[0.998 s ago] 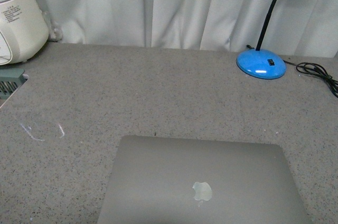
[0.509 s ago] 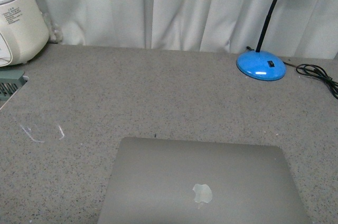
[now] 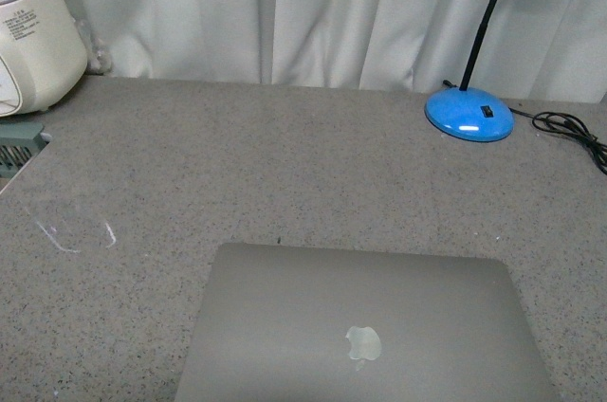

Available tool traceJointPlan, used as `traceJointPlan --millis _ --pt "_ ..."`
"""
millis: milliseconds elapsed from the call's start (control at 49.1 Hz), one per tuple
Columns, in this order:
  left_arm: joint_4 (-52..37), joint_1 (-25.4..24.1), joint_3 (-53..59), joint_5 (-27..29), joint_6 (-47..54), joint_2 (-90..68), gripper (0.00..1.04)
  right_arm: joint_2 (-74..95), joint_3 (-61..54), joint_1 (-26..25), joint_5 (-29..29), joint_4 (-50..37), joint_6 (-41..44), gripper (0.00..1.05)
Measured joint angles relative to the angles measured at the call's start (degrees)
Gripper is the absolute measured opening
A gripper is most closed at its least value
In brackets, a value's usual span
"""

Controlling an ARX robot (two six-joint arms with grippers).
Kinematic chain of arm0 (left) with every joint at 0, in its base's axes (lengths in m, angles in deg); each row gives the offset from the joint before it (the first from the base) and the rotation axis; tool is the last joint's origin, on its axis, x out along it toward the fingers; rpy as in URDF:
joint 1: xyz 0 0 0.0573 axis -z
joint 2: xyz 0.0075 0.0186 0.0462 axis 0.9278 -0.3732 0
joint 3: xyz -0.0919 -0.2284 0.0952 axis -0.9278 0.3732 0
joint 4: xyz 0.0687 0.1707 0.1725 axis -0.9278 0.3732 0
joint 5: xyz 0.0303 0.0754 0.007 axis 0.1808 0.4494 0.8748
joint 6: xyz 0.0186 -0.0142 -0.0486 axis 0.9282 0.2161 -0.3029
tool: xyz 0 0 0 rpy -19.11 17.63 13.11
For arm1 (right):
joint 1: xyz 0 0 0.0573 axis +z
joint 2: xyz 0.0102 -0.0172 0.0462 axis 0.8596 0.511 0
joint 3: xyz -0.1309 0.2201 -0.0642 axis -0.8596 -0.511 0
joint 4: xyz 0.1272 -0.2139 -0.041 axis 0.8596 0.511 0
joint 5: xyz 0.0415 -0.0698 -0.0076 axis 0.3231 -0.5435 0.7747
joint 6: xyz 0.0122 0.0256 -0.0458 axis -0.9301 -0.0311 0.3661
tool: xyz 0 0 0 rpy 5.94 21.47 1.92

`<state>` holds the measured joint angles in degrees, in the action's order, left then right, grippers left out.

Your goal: Close laptop

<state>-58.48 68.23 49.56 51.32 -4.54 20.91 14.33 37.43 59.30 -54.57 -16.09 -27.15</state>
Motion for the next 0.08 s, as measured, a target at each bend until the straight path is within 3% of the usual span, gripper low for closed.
traceJointPlan --millis 81 --pt "0.0 0.0 0.0 0.0 0.0 0.0 0.98 0.0 0.0 0.0 0.0 0.0 0.0 0.96"
